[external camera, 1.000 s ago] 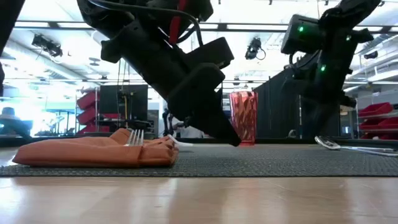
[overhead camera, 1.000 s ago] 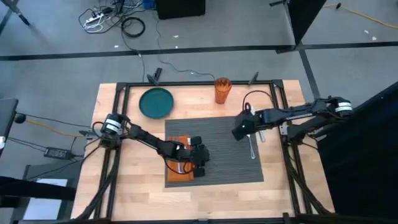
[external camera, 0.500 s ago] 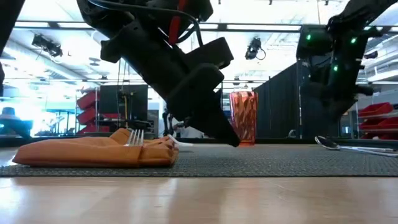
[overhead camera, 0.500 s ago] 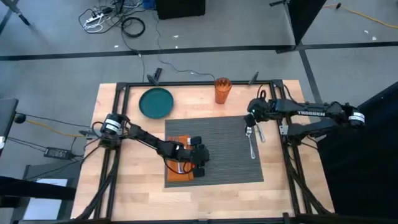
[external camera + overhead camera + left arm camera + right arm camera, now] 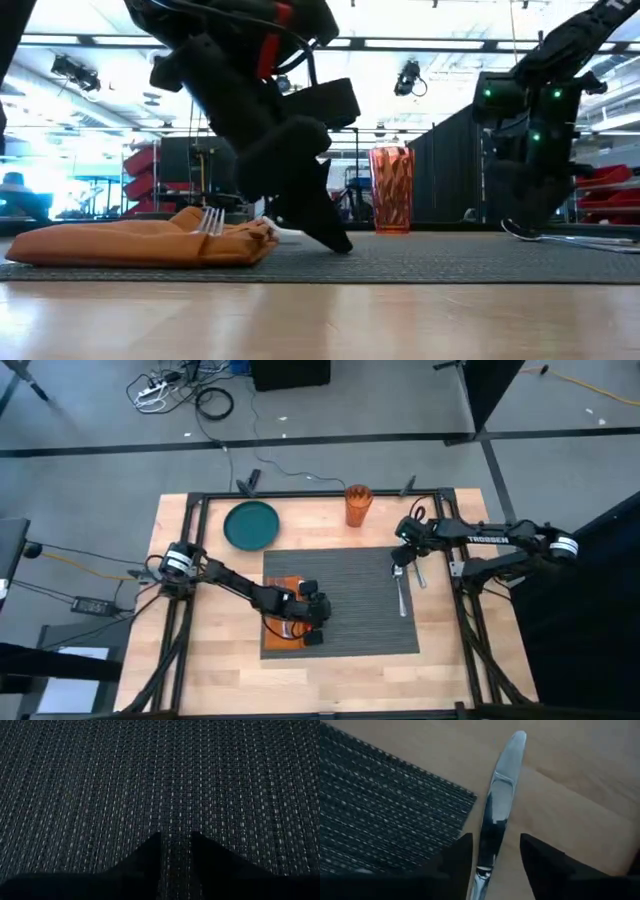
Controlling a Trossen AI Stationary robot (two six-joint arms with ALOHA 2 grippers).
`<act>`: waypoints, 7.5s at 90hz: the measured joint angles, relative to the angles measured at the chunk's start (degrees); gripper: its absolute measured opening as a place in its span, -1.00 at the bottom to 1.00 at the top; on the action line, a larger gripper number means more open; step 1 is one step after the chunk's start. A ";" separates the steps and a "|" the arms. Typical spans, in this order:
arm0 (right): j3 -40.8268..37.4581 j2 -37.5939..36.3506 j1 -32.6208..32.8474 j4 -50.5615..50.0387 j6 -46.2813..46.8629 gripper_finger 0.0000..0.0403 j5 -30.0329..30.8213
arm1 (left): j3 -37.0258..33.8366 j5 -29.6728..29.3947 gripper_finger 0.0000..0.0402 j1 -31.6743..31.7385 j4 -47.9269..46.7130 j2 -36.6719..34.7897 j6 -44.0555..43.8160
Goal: Set table place
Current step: Put the silver table knife to the left of the silver spoon on the black table placemat
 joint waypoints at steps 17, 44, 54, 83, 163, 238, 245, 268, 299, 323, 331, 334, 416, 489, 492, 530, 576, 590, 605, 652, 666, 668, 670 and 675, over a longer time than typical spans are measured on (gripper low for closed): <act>-1.12 0.00 -0.01 2.32 -0.06 -0.32 0.67 | -0.03 -0.06 -0.53 -0.94 -3.35 0.02 -4.60; -7.18 0.02 -0.89 12.02 -0.05 -0.34 -0.71 | -0.33 -1.63 -0.53 -2.34 -1.69 0.26 -8.41; -8.56 -0.13 -0.86 13.85 0.52 -0.36 0.47 | -0.38 -1.48 -0.53 -2.38 -0.20 0.31 -8.41; -10.22 -0.02 -0.81 15.20 -0.05 -0.75 3.22 | -0.35 -1.18 -0.53 -2.41 1.19 0.38 -8.46; -3.14 -9.51 -0.75 1.03 -0.45 -1.00 -3.17 | -0.27 -0.98 -0.53 -2.43 2.60 0.26 -7.09; -2.79 -17.46 -1.95 19.40 -6.36 -1.00 -5.70 | -0.31 -0.74 -0.53 -2.47 4.28 0.26 -5.68; -2.77 -17.49 -2.32 22.28 -6.55 -1.00 -6.36 | -0.31 -0.92 -0.53 -2.47 4.34 0.26 -5.68; -2.75 -17.77 -2.40 25.89 -5.14 -1.00 -10.28 | -0.31 -0.99 -0.53 -2.47 4.42 0.24 -5.63; -2.75 -17.70 -0.35 28.25 0.91 -1.00 -14.11 | -0.29 -1.11 -0.53 -2.47 4.42 0.20 -5.51; -2.70 -17.27 2.82 26.43 4.96 -1.00 -15.85 | -0.27 -1.20 -0.53 -2.47 4.44 0.17 -5.51; -2.70 -16.41 5.04 26.25 6.06 -1.00 -15.74 | -0.27 -1.29 -0.53 -2.47 4.48 0.17 -5.49; -2.70 -15.91 6.12 26.19 6.49 -1.00 -15.31 | -0.27 -1.29 -0.53 -2.45 4.51 0.17 -5.49; -2.75 -6.19 26.97 23.81 12.55 -1.00 -1.10 | 1.08 -2.95 -0.53 0.54 23.46 0.55 -1.00; -2.75 8.88 11.33 31.66 -2.78 -0.35 -11.64 | 14.36 4.90 -0.53 12.85 20.37 11.74 4.50; -2.74 9.16 11.04 32.30 -3.04 -0.34 -11.78 | 14.36 4.90 -0.53 12.85 20.52 11.74 4.66; -2.57 13.41 13.00 37.50 -3.57 -0.30 -15.49 | 14.33 4.49 -0.53 13.07 19.24 11.89 5.12; -2.75 12.48 19.46 39.58 1.59 -0.31 -17.64 | 15.12 4.02 -0.53 13.44 17.98 12.47 5.65; -2.77 12.55 19.46 40.65 1.65 -0.31 -17.70 | 15.23 3.39 -0.54 15.17 18.39 13.75 7.69; -2.77 12.55 19.60 40.55 1.77 -0.31 -17.68 | 15.21 1.99 -0.62 16.10 18.78 14.88 7.59; -2.83 12.50 20.90 40.31 4.38 -0.31 -17.90 | 15.36 2.73 -0.81 16.44 26.64 19.60 7.45; -2.83 12.52 20.97 41.01 5.61 -0.31 -19.45 | 15.32 2.85 -0.82 16.44 26.86 19.68 7.87; -2.83 12.52 20.97 41.22 5.64 -0.31 -20.00 | 15.32 2.85 -0.82 16.44 26.85 19.69 7.88; -2.83 12.55 20.97 41.51 5.69 -0.31 -20.77 | 15.32 2.89 -0.82 16.44 26.84 19.71 7.89; -2.72 12.55 20.96 42.84 5.88 -0.32 -23.22 | 15.36 3.20 -0.82 16.44 27.12 19.76 7.90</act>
